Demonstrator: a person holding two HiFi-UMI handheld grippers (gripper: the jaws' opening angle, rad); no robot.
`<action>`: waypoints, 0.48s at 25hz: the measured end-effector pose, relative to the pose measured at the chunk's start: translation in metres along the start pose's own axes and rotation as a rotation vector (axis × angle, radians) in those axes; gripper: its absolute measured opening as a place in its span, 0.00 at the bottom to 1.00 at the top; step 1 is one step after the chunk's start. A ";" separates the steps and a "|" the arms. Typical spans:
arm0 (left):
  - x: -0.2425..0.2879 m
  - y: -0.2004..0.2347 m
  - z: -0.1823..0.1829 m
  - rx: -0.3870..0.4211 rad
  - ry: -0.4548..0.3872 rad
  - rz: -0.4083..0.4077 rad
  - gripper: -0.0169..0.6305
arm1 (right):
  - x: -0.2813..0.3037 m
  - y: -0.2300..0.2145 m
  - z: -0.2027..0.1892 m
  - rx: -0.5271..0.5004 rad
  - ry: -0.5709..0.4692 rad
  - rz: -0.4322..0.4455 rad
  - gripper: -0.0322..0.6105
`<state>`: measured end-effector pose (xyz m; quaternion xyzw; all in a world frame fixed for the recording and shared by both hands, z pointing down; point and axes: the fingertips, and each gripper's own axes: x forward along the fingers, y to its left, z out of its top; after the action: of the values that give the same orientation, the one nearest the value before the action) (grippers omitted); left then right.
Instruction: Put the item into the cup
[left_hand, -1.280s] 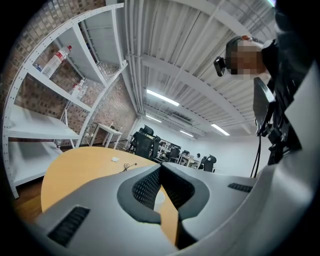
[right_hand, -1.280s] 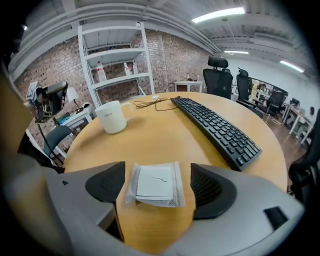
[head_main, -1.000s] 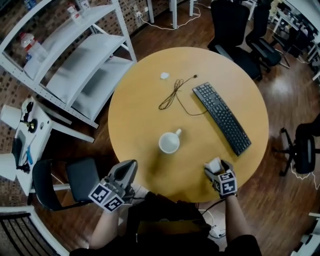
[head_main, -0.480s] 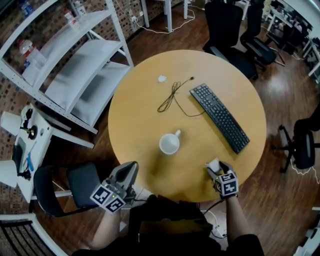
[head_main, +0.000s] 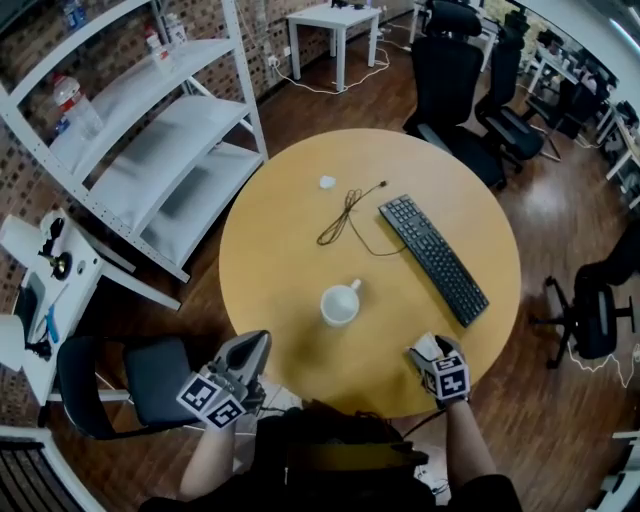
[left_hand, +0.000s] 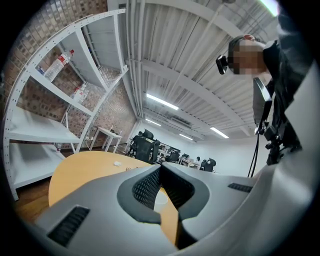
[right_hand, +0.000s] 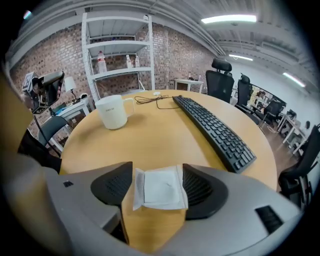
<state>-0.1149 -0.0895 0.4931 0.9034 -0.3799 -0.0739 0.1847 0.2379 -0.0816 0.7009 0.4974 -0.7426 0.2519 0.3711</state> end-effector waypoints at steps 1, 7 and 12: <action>-0.001 0.002 0.000 0.002 0.000 0.003 0.02 | 0.004 0.000 -0.008 0.001 0.021 0.002 0.55; -0.002 -0.001 -0.003 -0.005 -0.003 0.012 0.02 | 0.021 -0.002 -0.021 -0.057 0.110 0.001 0.63; -0.002 -0.001 -0.004 -0.014 0.000 0.012 0.02 | 0.024 -0.005 -0.026 -0.021 0.125 0.032 0.61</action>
<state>-0.1146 -0.0858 0.4963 0.8998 -0.3848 -0.0753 0.1914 0.2448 -0.0778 0.7355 0.4648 -0.7285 0.2804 0.4179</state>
